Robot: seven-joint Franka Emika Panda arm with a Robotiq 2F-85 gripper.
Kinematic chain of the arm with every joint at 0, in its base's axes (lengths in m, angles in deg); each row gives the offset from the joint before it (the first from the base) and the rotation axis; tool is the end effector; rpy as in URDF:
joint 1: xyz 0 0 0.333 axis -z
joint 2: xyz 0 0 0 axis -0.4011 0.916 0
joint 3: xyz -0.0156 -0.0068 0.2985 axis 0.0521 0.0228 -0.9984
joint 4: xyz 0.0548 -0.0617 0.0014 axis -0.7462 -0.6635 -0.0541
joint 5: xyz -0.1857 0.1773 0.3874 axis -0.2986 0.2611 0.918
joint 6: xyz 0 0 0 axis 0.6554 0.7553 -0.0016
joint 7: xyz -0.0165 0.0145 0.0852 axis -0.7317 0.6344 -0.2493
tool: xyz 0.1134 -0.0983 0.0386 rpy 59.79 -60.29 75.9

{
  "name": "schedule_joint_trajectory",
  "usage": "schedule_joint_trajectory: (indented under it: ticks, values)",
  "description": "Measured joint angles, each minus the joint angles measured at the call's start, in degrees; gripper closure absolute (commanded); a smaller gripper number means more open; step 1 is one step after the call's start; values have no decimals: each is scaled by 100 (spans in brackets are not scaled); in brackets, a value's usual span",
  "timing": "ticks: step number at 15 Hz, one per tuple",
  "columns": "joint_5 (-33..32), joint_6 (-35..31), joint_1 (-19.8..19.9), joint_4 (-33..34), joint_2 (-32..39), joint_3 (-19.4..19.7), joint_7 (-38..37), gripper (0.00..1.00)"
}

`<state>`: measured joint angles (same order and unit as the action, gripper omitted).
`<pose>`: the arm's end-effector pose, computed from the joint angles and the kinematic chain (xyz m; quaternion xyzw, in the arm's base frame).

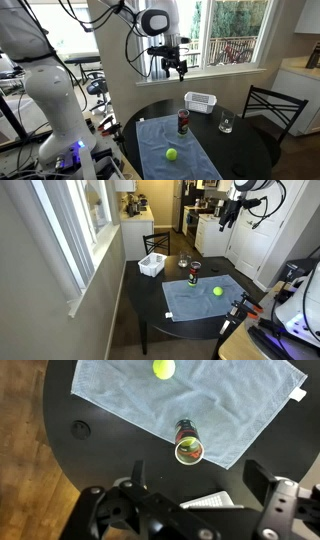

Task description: Put the green ball inside the black container

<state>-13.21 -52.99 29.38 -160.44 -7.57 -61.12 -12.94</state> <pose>0.5204 -0.1565 0.2841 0.9983 0.0002 0.0505 0.0301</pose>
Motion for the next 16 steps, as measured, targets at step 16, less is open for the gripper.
schedule_joint_trajectory:
  ticks: [16]
  values:
    - [135,0,26,0,26,107,3,0]
